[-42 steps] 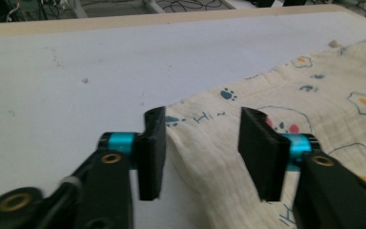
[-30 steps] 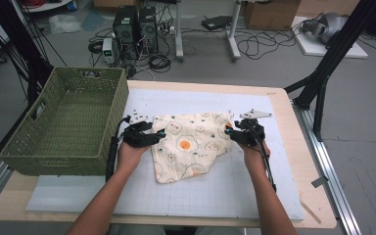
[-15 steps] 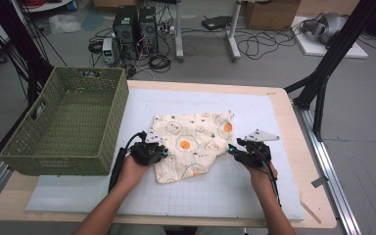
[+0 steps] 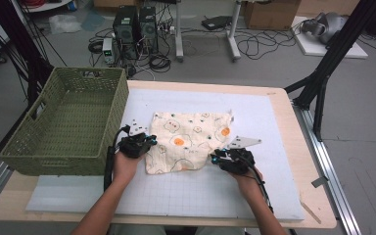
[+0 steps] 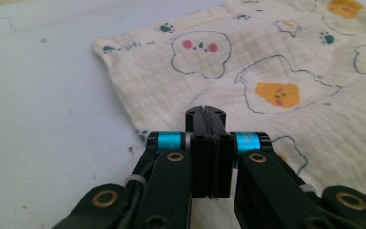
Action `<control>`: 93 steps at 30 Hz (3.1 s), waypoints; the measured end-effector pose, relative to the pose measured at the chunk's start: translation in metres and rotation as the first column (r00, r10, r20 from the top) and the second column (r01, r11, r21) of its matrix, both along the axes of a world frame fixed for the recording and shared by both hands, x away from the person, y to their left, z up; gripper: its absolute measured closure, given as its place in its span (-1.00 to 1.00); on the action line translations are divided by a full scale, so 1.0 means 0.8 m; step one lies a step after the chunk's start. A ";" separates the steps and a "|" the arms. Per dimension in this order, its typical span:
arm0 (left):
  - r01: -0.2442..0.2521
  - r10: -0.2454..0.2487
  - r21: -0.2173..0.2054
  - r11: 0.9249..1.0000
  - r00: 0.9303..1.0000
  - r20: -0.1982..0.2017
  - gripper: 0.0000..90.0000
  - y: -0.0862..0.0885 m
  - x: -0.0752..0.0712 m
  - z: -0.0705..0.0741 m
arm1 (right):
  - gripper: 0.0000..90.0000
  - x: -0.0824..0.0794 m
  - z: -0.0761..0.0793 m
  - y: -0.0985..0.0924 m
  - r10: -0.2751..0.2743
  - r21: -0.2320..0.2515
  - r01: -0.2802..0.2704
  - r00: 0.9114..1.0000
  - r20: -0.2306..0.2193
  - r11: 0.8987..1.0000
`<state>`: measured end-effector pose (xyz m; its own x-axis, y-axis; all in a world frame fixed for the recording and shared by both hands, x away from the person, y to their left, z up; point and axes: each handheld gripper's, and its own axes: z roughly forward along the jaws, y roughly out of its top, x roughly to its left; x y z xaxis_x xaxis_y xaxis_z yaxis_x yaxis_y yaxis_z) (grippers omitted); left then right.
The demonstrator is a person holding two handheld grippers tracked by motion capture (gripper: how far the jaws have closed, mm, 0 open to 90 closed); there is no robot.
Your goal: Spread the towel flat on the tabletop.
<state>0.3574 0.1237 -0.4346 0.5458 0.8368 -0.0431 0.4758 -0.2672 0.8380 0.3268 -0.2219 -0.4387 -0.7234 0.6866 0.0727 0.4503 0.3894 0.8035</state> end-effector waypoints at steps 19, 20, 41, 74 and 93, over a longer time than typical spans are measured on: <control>-0.010 0.010 0.007 1.000 1.000 -0.015 0.97 0.011 0.001 -0.003 | 0.88 0.019 0.003 0.026 -0.018 -0.145 0.020 1.000 0.013 0.989; -0.006 0.006 0.011 1.000 1.000 -0.022 0.97 0.011 0.001 -0.003 | 0.88 0.017 0.006 0.020 -0.018 -0.151 0.019 1.000 0.009 0.988; 0.123 -0.122 0.002 0.992 0.989 -0.084 0.01 -0.008 -0.022 -0.014 | 0.48 -0.013 0.009 -0.063 -0.189 -0.026 0.189 0.982 -0.022 0.982; 0.060 -0.059 0.069 0.996 0.998 -0.007 0.89 0.002 -0.034 -0.020 | 0.58 -0.022 0.017 -0.056 -0.170 -0.062 0.174 0.983 0.064 0.983; 0.112 -0.113 -0.008 0.994 0.992 -0.054 0.99 0.012 -0.037 -0.019 | 0.88 -0.055 0.004 -0.064 -0.104 -0.106 0.091 0.987 -0.122 0.990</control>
<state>0.3276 0.1329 -0.4497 0.6333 0.7699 -0.0789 0.4876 -0.3177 0.8132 0.2828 -0.2728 -0.4355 -0.6421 0.7617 0.0873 0.5857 0.4139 0.6969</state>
